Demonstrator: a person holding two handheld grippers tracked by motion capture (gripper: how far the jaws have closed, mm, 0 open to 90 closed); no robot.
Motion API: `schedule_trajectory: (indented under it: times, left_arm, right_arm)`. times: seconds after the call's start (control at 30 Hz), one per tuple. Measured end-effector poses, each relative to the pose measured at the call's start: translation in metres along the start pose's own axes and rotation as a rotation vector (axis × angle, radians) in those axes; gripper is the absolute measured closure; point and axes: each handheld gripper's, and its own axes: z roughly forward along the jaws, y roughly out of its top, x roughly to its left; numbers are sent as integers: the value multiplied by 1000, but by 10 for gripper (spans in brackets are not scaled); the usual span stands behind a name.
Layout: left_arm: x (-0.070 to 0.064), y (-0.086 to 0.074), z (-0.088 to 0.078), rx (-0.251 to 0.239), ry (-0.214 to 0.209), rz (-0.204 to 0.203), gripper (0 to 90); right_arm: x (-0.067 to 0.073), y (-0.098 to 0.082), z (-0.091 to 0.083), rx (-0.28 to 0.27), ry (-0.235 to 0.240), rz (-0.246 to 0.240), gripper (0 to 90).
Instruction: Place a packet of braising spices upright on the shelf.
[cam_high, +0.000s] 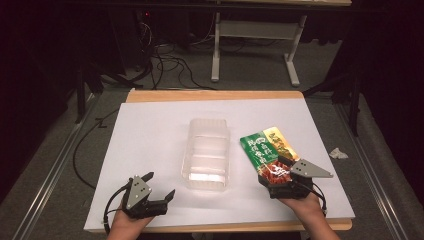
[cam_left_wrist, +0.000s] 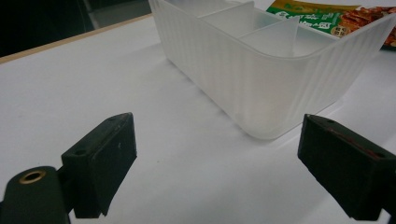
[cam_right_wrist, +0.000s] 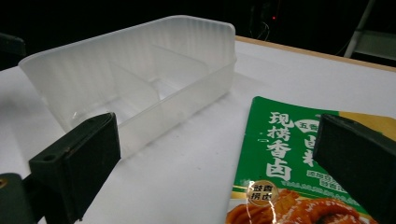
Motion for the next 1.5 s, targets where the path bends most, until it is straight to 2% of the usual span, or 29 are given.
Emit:
schedule_trajectory:
  times: [0.37,0.57,0.77,0.8,0.83,0.9,0.93,0.97,1.03,1.13,1.17,1.23,1.33,1.5]
  left_arm:
    - [0,3,7,1,-3,2,119]
    - [0,6,12,1,-9,9,119]
    - [0,10,20,-1,-19,9,120]
    - [0,10,20,-1,-19,9,120]
    - [-2,11,23,2,-25,16,120]
    - [-2,12,24,3,-27,22,120]
    - [-3,12,24,2,-29,26,120]
    - [-3,13,25,2,-33,26,120]
    - [-3,13,25,3,-34,30,121]
    - [-3,13,25,3,-34,30,121]
    - [-3,13,25,4,-34,30,121]
    - [-3,13,25,4,-34,31,121]
    - [-3,12,25,4,-35,33,121]
    - [-4,12,24,5,-36,35,122]
  right_arm:
    - [-11,-4,-7,16,-20,14,24]
    - [-20,-7,-17,-19,-24,37,127]
    - [-38,-13,-32,-3,-99,88,215]
    - [-38,-13,-32,-3,-99,88,215]
    - [-48,-16,-39,-3,-128,118,246]
    - [-51,-17,-41,0,-137,128,260]
    - [-61,-20,-46,7,-162,158,288]
    - [-61,-20,-46,7,-162,158,288]
    - [-74,-25,-52,27,-199,186,312]
    - [-83,-27,-55,37,-221,208,327]
    - [-91,-30,-57,51,-240,231,347]
    - [-95,-32,-58,61,-247,246,356]
    - [-108,-40,-60,94,-252,310,407]
    - [-120,-49,-59,145,-235,379,454]
